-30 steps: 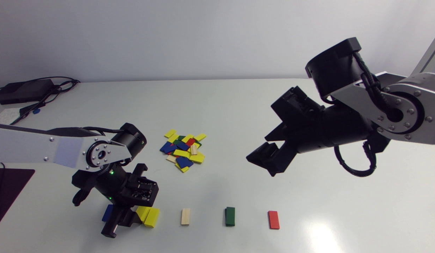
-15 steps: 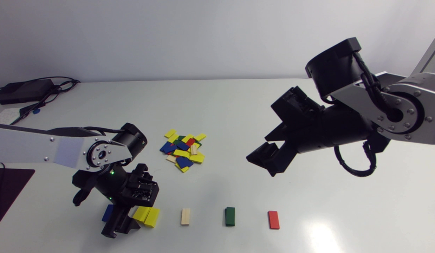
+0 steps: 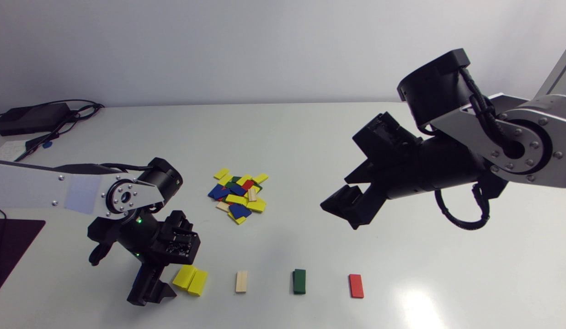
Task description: Take domino bricks one by one from the mixed stack on the table and place each onto the existing stack of the same color.
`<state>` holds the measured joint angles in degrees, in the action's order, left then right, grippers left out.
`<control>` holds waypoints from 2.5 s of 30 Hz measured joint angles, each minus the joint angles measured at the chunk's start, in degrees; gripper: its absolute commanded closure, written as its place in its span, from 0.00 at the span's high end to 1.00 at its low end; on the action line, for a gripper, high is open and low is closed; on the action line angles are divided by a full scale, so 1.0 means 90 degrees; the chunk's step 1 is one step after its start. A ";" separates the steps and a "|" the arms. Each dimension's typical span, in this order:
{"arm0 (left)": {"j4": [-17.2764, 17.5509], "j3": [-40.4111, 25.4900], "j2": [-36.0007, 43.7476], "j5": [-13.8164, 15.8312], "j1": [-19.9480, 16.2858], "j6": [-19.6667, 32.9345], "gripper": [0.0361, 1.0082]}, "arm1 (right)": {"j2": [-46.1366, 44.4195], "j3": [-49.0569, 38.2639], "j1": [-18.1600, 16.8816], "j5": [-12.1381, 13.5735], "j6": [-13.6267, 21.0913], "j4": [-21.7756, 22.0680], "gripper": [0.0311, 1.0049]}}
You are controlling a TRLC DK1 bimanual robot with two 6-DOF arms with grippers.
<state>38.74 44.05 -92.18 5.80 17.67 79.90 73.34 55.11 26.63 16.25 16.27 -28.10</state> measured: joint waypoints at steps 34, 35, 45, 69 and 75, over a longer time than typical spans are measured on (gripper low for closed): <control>0.0002 0.0226 -0.0299 -0.0027 -0.0457 0.0318 0.35 | 0.0000 0.0000 0.0005 -0.0002 -0.0002 0.0000 0.96; 0.0005 0.0226 -0.0299 -0.0027 -0.0457 0.0323 0.35 | 0.0000 0.0000 0.0007 -0.0002 -0.0005 0.0000 0.96; 0.0170 0.0182 -0.0109 -0.0058 -0.0408 0.0338 0.34 | 0.0000 0.0000 0.0090 -0.0024 -0.0051 0.0000 0.96; 0.0340 0.0141 0.0138 -0.0049 -0.0073 0.0333 0.34 | -0.0002 0.0000 0.0175 -0.0143 -0.0100 0.0000 0.96; 0.0342 0.0141 0.0172 -0.0049 -0.0073 0.0333 0.34 | -0.0002 0.0000 0.0175 -0.0143 -0.0100 0.0000 0.96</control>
<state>41.82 45.32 -90.63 5.37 17.02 82.89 73.32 55.11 28.21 14.96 15.38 -28.10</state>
